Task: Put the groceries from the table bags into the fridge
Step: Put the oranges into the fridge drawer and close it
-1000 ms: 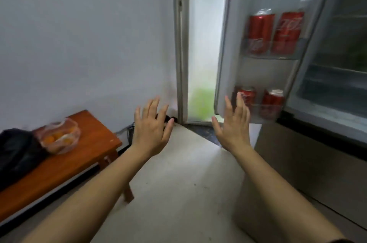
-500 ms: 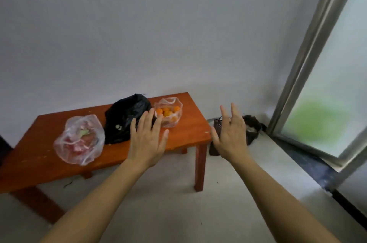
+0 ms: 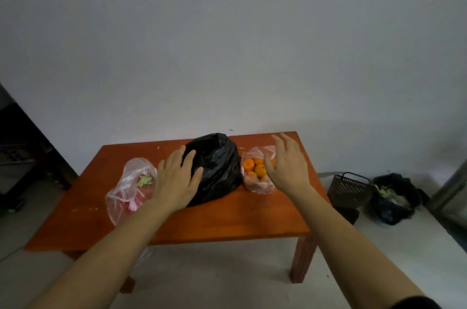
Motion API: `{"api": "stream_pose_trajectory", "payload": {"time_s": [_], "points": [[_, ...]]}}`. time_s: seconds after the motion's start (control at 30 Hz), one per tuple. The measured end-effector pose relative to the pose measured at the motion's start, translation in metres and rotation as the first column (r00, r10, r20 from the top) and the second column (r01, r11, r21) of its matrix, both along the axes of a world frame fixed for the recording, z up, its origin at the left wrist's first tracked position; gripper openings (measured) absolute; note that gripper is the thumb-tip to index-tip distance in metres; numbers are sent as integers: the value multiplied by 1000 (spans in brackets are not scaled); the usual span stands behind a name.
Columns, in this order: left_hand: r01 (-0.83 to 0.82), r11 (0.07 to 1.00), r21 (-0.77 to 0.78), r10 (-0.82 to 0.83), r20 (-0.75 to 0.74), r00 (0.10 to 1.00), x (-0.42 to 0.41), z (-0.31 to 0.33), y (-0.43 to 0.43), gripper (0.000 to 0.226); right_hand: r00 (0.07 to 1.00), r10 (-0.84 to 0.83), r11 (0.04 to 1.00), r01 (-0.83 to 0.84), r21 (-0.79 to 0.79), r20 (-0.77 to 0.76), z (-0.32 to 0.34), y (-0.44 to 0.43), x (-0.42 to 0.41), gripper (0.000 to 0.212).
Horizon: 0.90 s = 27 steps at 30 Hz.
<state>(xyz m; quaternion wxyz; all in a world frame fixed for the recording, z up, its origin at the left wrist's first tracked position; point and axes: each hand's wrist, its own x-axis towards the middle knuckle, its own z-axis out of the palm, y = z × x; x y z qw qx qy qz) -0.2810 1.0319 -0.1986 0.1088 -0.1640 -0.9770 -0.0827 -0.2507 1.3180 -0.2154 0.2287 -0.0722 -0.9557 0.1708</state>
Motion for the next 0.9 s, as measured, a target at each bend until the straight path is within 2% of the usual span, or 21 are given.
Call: {"api": "stream_pose_trajectory", "payload": {"time_s": [0.13,0.33,0.43,0.6,0.7,0.83,0.9], "points": [[-10,1000,-20,12,93,996,-51,-30,-4,63,990,82,996,-85,23,119,-20,-7,-45,43],[119,993,-9,-111,293,950,-138,-86,7,62,944,-16,996,-15,92,331,-65,0,-107,26],[195,981,-21,-173,372,912,-185,-108,15,62,908,-80,994,43,99,411,-83,6,-138,24],[145,989,7,-129,497,858,-261,-143,30,69,855,-127,992,121,45,504,-105,4,-173,29],[183,983,-22,-129,626,769,-290,-166,42,68,832,-133,987,158,0,538,-120,2,-182,33],[393,918,-60,-202,780,592,-299,-204,64,64,770,-99,985,166,-48,631,-135,5,-188,33],[483,871,-94,-179,854,488,-297,-223,74,66,755,-74,985,158,-71,652,-143,10,-190,33]]}}
